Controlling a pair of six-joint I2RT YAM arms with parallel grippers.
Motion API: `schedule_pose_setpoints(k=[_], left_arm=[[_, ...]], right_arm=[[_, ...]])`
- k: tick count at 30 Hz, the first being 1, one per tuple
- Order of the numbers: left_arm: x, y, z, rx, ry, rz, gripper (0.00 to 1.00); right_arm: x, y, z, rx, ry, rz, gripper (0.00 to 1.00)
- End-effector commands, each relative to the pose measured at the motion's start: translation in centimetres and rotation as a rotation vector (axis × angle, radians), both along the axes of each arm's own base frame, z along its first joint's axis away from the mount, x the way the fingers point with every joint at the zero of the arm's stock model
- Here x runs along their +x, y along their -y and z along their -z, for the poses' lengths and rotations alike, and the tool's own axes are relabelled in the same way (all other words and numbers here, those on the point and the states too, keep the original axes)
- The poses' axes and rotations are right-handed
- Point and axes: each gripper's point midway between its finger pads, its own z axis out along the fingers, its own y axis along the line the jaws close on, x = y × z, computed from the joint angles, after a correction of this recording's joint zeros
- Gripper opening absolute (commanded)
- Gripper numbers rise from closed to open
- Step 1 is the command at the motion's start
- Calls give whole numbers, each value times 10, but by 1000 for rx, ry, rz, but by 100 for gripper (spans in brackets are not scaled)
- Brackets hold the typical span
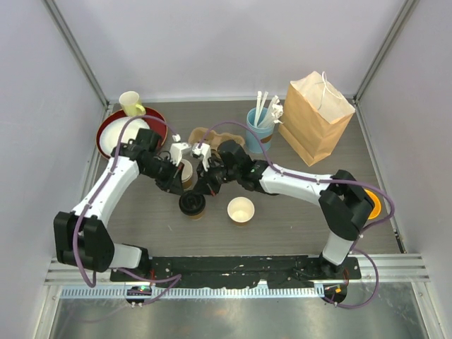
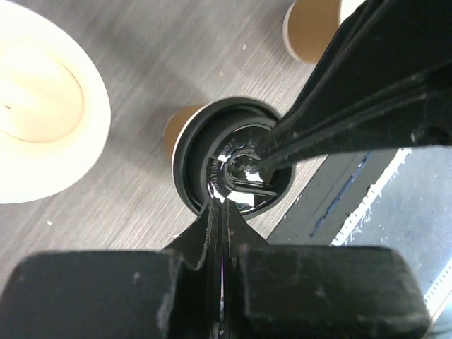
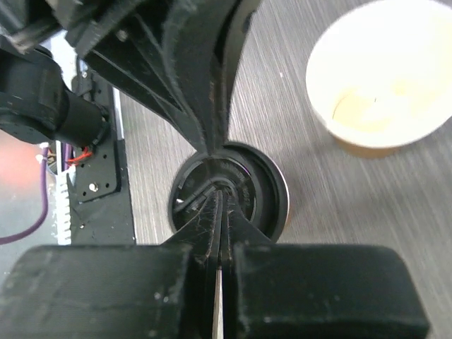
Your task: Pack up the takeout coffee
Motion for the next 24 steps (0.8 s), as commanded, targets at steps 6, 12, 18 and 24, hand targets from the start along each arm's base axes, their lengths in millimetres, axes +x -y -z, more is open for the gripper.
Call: schedule_pose_setpoints(k=[6, 12, 18, 24], left_arm=[[-5, 2, 47, 31, -91, 51, 0], [-6, 7, 19, -21, -17, 68, 0], [-7, 9, -18, -45, 54, 80, 0], [-2, 5, -34, -27, 88, 61, 20]], right_arm=[[-5, 14, 65, -71, -114, 35, 1], [-2, 12, 23, -44, -34, 24, 1], [-8, 0, -26, 2, 19, -37, 12], [-9, 16, -71, 8, 131, -57, 32]])
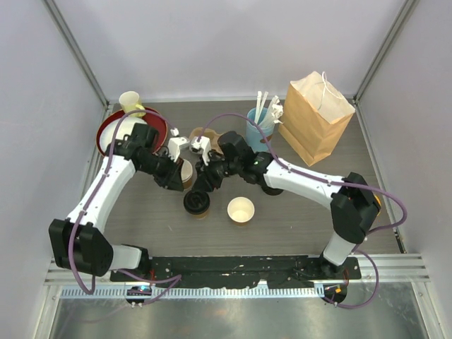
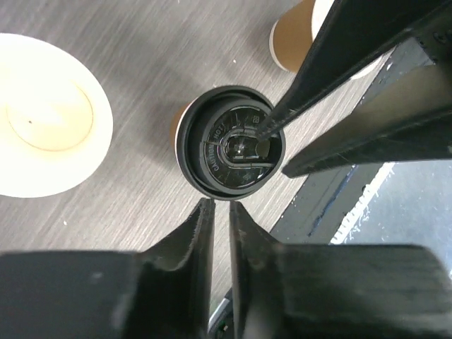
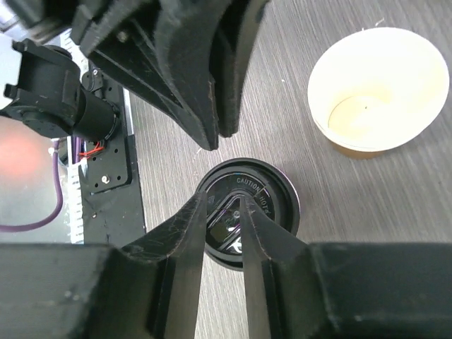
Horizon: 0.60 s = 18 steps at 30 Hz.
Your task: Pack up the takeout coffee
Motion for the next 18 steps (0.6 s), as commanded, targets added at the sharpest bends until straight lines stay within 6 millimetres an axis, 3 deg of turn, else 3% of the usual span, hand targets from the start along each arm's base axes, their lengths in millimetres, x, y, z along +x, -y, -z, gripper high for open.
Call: schedule_pose_setpoints(k=[1, 2, 3, 4, 5, 6, 8, 10, 14, 18], left_arm=[[1, 3, -23, -17, 71, 32, 28], [2, 1, -23, -6, 75, 20, 38], [5, 0, -25, -2, 83, 6, 54], [7, -1, -28, -2, 91, -7, 61], [9, -2, -30, 3, 97, -18, 66], [13, -5, -32, 13, 113, -36, 72], [18, -8, -35, 25, 127, -66, 75], [25, -12, -36, 45, 148, -89, 76], [29, -14, -31, 57, 137, -104, 76], [28, -15, -26, 64, 121, -102, 76]], right_arm=[[-5, 14, -64, 36, 174, -52, 34], [6, 27, -66, 13, 214, -25, 42], [13, 46, -73, -23, 243, 36, 46], [19, 59, -71, -47, 248, 66, 51], [39, 83, -71, -71, 251, 132, 56], [45, 102, -68, -106, 242, 170, 63], [75, 152, -63, -192, 265, 350, 73], [88, 195, -42, -331, 264, 490, 74], [101, 250, 6, -557, 160, 727, 69], [100, 262, 39, -632, 37, 857, 57]])
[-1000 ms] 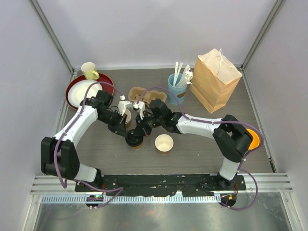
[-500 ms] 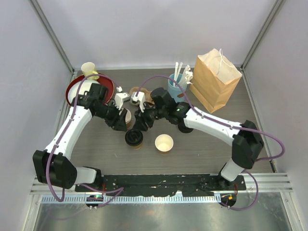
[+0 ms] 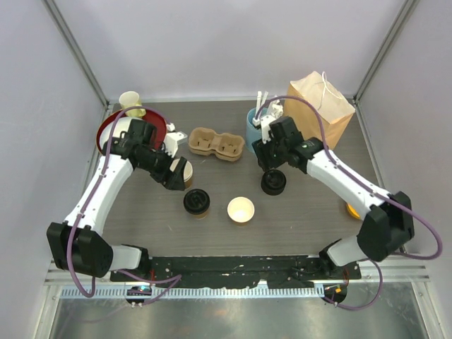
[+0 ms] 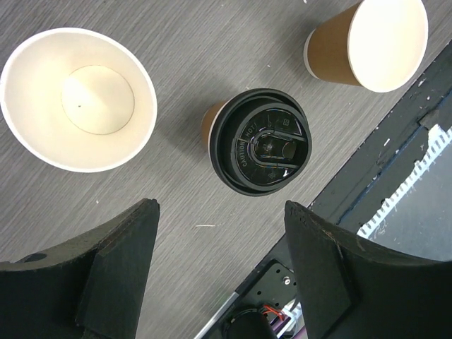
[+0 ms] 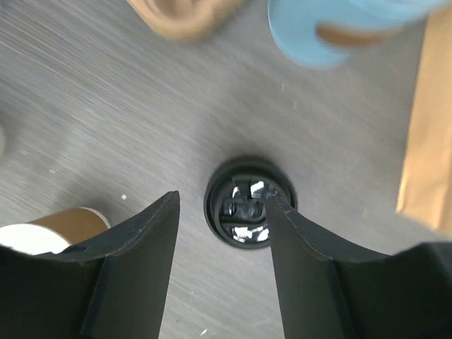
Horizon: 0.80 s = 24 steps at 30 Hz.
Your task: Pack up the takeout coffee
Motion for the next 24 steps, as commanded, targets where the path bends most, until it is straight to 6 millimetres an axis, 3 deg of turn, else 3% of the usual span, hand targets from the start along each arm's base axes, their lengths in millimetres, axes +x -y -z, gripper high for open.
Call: schedule_pose_setpoints(k=[1, 11, 19, 24], left_arm=[[12, -1, -10, -2, 55, -17, 76], [12, 1, -6, -10, 31, -6, 76], [10, 2, -6, -11, 19, -3, 76], [9, 3, -10, -18, 23, 6, 76]], right_arm=[[-12, 30, 57, -118, -154, 246, 57], [-15, 13, 99, -126, -195, 205, 54], [-16, 12, 114, -163, -226, 201, 33], [-18, 8, 109, -149, -221, 186, 20]])
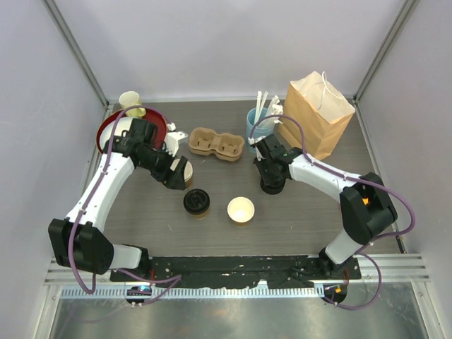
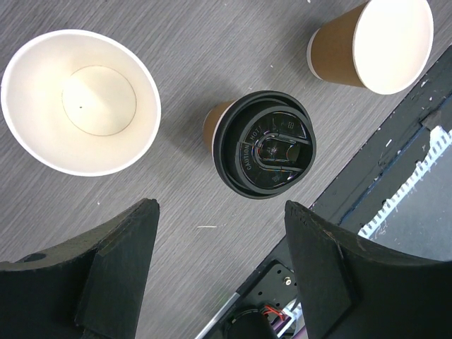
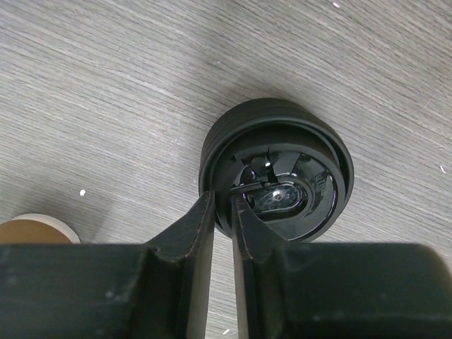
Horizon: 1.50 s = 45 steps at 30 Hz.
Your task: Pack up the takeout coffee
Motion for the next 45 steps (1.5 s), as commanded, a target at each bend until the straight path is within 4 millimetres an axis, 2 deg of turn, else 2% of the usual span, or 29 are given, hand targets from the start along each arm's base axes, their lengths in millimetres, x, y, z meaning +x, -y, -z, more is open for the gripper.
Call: schedule_pose_setpoints(k=[1, 3, 8, 19, 21, 22, 24, 25, 26, 29, 30, 33, 34, 40, 45], left_arm=[[6, 3, -14, -26, 34, 9, 76], [5, 3, -14, -28, 34, 10, 76], [4, 3, -15, -26, 35, 14, 76], [3, 3, -16, -27, 43, 23, 76], [3, 3, -16, -26, 42, 21, 76], [4, 3, -17, -25, 45, 20, 76], [3, 2, -18, -23, 46, 19, 76], [4, 2, -18, -23, 47, 19, 76], [4, 2, -18, -19, 49, 16, 76], [7, 2, -20, -20, 59, 13, 76], [8, 2, -21, -22, 60, 11, 76], [10, 2, -21, -21, 64, 4, 76], [10, 2, -21, -21, 65, 4, 76], [8, 2, -21, -24, 61, 7, 76], [7, 3, -20, -26, 61, 11, 77]], right_arm=[[7, -9, -14, 30, 46, 1, 17], [6, -10, -17, 35, 48, -1, 10], [5, -10, -28, 37, 48, -3, 2], [8, -9, -56, 34, 90, -30, 1], [8, -12, -62, 42, 89, -47, 1], [2, -17, -67, 71, 70, -75, 1], [0, -27, -88, 124, 96, -128, 1], [-11, -41, -107, 210, 100, -219, 1], [-13, -48, -124, 246, 129, -264, 1], [-46, -74, -156, 332, 139, -456, 1], [-70, -88, -158, 338, 109, -542, 1], [-112, -109, -152, 310, 63, -683, 1], [-119, -111, -149, 300, 49, -674, 1], [-140, -115, -120, 214, 9, -657, 1], [-142, -122, -104, 182, -20, -662, 1]])
